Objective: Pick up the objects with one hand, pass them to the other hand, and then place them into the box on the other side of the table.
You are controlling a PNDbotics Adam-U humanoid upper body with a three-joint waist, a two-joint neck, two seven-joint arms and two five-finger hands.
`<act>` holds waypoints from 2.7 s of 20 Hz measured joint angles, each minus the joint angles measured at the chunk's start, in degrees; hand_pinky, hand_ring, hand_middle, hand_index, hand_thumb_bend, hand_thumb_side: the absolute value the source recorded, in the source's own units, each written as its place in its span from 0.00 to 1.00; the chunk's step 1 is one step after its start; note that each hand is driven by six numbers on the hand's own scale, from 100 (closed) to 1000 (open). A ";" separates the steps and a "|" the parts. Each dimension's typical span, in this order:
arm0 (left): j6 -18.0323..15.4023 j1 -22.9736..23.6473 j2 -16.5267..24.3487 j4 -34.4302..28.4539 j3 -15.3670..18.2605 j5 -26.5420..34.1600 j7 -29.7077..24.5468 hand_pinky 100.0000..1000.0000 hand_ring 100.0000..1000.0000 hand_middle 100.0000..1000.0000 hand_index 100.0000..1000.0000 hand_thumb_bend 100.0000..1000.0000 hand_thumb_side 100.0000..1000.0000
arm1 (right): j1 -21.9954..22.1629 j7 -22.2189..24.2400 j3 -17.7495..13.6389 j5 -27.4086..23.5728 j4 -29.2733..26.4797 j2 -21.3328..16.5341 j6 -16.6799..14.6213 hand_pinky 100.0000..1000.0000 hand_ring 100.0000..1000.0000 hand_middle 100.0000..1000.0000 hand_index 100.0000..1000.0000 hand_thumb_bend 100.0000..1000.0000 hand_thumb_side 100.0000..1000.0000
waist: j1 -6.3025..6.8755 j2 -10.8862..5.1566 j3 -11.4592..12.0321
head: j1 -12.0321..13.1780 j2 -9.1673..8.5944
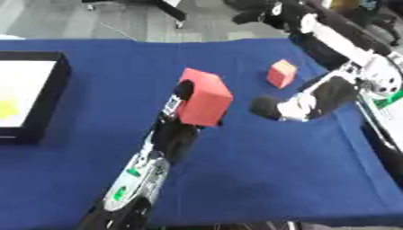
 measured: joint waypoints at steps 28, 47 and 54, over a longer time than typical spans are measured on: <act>3.19 -7.60 27.04 2.42 17.44 -19.97 24.42 0.87 0.37 0.12 0.43 0.00 0.51 | 12.22 -8.20 -8.41 1.35 -0.12 -6.18 1.29 0.89 1.00 0.98 0.93 0.39 0.43 | 1.58 -1.65 -1.43 | 14.56 0.00; 29.28 -18.69 34.24 31.67 19.89 -73.42 32.54 0.78 0.48 0.33 0.62 0.01 0.00 | 14.17 -3.00 -5.08 2.44 -0.12 -3.85 0.49 0.89 1.00 0.98 0.93 0.38 0.43 | 2.14 -1.77 -4.24 | 20.99 -0.01; 36.39 -19.06 33.71 40.67 22.05 -85.72 28.44 0.82 0.67 0.65 0.91 0.31 0.29 | 14.21 -2.51 -4.94 2.44 -0.12 -3.79 0.59 0.89 1.00 0.98 0.93 0.38 0.44 | 2.29 -1.76 -4.59 | 19.39 0.00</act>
